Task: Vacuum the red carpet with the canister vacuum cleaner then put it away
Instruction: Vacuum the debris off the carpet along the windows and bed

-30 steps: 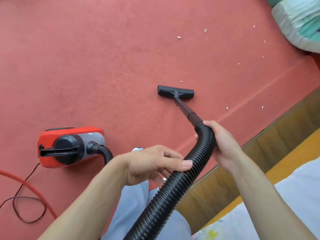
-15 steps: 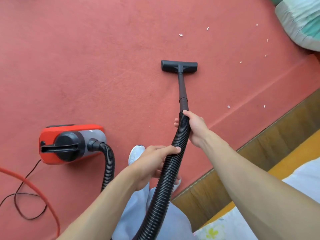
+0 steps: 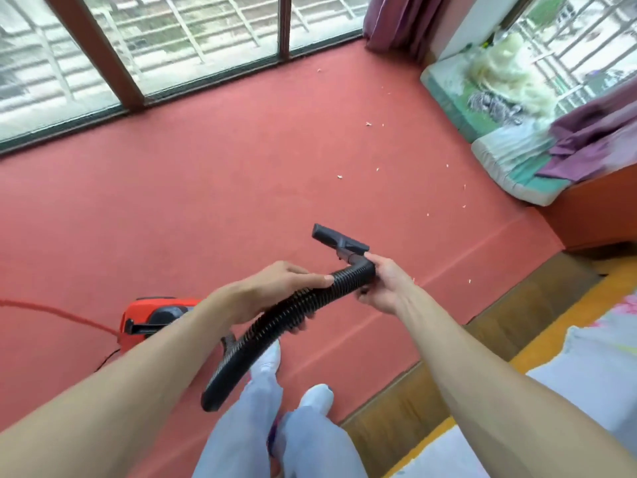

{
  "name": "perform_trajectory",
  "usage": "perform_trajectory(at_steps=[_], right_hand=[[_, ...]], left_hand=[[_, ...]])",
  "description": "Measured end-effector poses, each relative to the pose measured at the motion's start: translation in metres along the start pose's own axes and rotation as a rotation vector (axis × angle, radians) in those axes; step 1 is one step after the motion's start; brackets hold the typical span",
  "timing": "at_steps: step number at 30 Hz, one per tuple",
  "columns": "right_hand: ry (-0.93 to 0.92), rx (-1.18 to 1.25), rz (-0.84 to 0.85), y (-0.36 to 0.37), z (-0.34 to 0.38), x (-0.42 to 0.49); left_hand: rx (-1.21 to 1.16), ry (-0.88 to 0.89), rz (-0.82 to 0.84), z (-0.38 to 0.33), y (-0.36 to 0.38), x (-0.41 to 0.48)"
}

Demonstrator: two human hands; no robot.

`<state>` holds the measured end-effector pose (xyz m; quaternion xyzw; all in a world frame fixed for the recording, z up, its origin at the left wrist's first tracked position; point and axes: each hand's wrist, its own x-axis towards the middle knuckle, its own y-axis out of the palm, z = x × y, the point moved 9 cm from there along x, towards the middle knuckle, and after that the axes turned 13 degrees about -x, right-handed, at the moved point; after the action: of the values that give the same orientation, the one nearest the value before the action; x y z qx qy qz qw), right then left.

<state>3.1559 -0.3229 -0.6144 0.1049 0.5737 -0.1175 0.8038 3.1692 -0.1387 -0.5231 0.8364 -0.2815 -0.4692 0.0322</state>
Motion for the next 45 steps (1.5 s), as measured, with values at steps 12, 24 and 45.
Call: perform_trajectory(at_steps=[12, 24, 45], right_hand=[[-0.202, -0.064, -0.006, -0.017, 0.039, -0.137], [-0.324, -0.091, -0.081, -0.051, 0.069, -0.17], [-0.16, -0.167, -0.172, -0.017, 0.187, -0.072]], left_hand=[[0.186, 0.107, -0.009, -0.024, 0.069, -0.094], [0.174, 0.213, -0.028, -0.039, 0.104, -0.1], [0.066, 0.121, -0.009, -0.141, 0.02, 0.013]])
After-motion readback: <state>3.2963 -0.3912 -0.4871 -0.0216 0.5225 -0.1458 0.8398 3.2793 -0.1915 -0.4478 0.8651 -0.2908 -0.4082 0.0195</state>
